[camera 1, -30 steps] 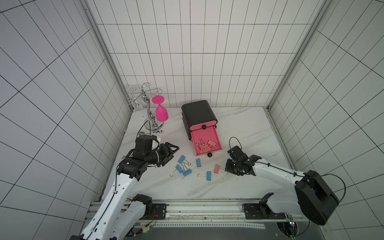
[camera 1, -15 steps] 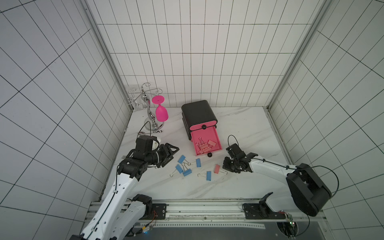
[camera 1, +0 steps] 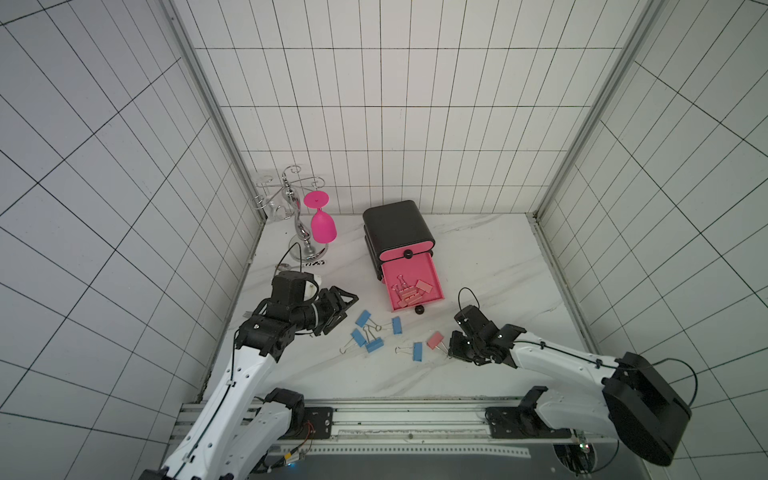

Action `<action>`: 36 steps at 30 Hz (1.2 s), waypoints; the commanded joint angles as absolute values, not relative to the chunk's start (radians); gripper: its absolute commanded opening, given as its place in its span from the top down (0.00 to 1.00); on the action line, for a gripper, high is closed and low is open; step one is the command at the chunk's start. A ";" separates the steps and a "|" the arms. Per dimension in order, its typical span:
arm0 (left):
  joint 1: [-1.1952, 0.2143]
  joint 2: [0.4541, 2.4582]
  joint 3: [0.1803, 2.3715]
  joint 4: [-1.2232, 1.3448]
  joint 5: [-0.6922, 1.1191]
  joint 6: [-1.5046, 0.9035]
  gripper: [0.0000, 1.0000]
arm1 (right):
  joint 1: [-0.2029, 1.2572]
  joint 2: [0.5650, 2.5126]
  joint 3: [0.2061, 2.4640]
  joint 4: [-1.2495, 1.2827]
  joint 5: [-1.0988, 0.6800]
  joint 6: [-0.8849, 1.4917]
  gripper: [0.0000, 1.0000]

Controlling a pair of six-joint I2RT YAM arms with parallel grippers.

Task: Put the binder clips in the drawer according to color
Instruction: Pick up the binder clip at the center of the board.

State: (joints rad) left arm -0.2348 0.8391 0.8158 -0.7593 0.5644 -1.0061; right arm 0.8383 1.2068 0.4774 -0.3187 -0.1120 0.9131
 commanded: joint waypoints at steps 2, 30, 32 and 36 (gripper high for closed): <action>-0.242 0.826 0.804 -0.731 0.545 -1.010 0.32 | 0.889 1.183 0.467 -0.376 -0.100 0.936 1.00; -0.244 0.830 0.785 -0.697 0.531 -1.029 0.32 | 0.924 1.456 0.884 -0.693 -0.018 0.488 0.22; -0.243 0.841 0.790 -0.698 0.532 -1.022 0.32 | 0.924 1.475 0.898 -0.689 -0.034 0.468 0.22; -0.242 0.853 0.789 -0.686 0.531 -1.023 0.32 | 0.926 1.503 0.919 -0.688 -0.029 0.447 0.22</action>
State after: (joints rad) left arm -0.2413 0.8490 0.7921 -0.7162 0.5419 -1.0321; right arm 0.9180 1.4853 0.8928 -0.6575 -0.0288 0.4904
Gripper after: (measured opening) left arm 0.683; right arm 0.783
